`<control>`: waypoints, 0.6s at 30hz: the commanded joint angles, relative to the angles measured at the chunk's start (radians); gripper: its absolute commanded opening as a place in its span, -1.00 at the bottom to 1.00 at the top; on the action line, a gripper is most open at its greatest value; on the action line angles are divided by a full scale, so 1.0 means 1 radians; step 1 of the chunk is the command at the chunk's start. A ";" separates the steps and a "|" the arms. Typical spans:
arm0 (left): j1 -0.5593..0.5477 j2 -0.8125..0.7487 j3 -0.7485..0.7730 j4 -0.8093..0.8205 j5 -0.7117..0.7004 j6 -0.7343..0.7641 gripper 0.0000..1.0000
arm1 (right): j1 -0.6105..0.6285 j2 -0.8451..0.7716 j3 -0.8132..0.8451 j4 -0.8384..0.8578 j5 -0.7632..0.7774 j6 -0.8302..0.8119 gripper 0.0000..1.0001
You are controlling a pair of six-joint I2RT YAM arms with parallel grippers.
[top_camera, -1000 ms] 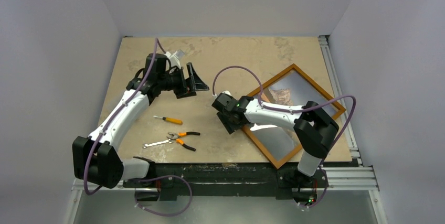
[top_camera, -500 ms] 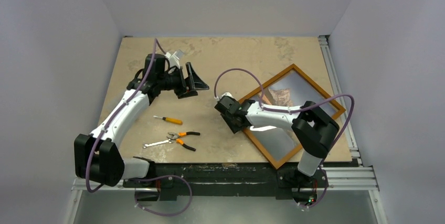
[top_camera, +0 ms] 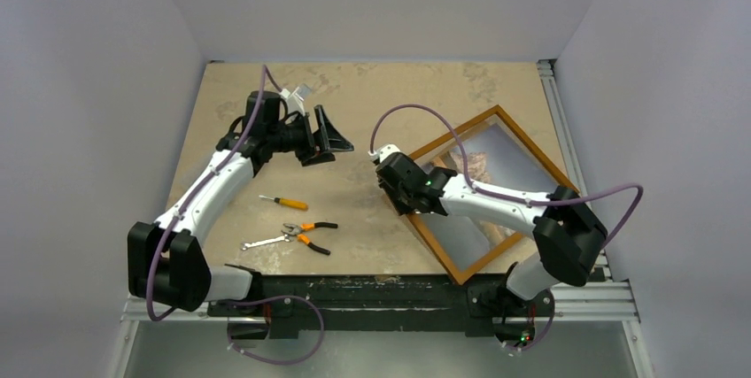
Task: Take the photo out of the frame
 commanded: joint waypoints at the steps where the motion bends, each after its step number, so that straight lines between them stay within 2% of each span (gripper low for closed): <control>1: 0.009 0.006 -0.011 0.044 0.024 -0.015 0.59 | -0.009 -0.081 0.000 0.071 -0.029 -0.044 -1.00; 7: 0.009 0.008 -0.013 0.046 0.023 -0.016 0.58 | -0.026 -0.116 0.061 -0.017 -0.006 -0.076 -1.00; 13: 0.009 0.001 -0.020 0.051 0.023 -0.026 0.58 | -0.035 -0.006 0.262 -0.267 0.114 -0.147 -1.00; 18: 0.010 0.003 -0.058 0.074 0.019 -0.079 0.57 | -0.042 0.058 0.365 -0.280 0.052 -0.272 -1.00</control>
